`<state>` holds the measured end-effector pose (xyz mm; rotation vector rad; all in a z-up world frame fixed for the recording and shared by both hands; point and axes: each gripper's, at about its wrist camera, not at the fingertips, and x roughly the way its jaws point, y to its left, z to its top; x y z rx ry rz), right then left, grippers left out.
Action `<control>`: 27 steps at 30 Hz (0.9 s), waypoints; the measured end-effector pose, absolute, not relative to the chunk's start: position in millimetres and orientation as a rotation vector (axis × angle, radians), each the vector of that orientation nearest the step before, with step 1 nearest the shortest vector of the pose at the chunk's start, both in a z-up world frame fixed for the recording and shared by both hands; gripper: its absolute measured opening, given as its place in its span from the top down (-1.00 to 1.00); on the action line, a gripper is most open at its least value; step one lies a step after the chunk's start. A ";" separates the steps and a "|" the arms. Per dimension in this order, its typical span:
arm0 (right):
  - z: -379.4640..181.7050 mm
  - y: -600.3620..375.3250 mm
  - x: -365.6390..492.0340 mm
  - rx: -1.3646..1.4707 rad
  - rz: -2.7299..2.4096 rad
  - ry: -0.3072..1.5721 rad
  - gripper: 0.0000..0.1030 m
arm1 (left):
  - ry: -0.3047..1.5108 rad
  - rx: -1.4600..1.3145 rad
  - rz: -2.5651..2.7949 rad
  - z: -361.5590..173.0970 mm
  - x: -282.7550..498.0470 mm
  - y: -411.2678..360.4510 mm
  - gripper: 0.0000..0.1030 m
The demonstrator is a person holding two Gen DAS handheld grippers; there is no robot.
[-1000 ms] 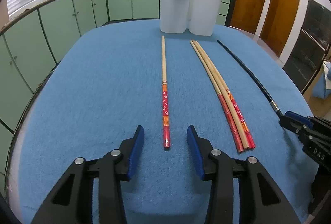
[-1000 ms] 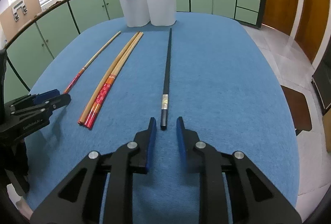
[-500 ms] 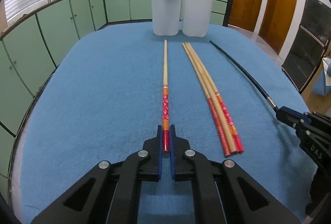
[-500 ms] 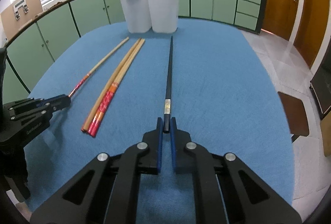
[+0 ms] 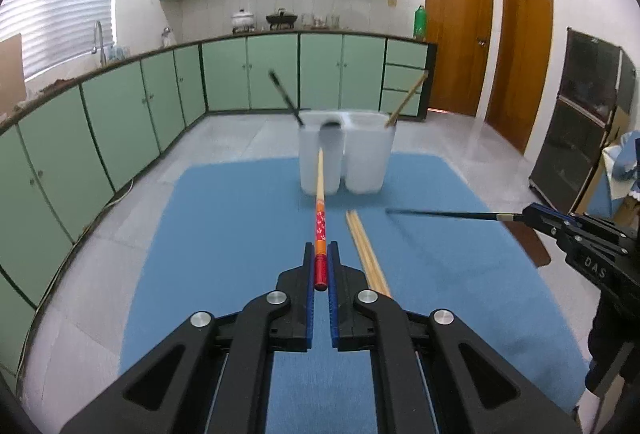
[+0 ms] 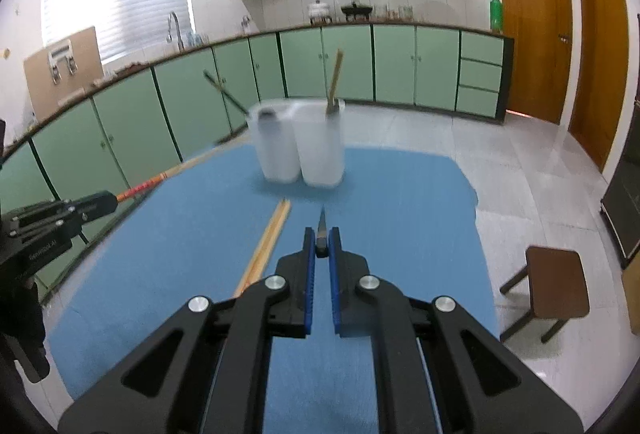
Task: Organize utensils
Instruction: 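Lift both chopsticks and carry them over the white cups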
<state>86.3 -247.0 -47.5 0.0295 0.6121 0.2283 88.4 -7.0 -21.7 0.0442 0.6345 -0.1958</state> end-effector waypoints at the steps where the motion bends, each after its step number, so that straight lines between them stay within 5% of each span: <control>1: -43.0 -248.1 86.8 0.035 0.231 0.604 0.89 | 0.633 0.047 -0.196 -19.3 88.9 -7.4 0.89; 10: -74.4 -239.0 77.1 0.018 0.210 0.692 0.89 | 0.739 -0.032 -0.201 -65.7 94.9 5.4 0.89; 27: 18.7 -232.1 137.4 -0.028 0.265 0.537 0.89 | 0.528 0.015 -0.252 39.9 128.2 -6.0 0.89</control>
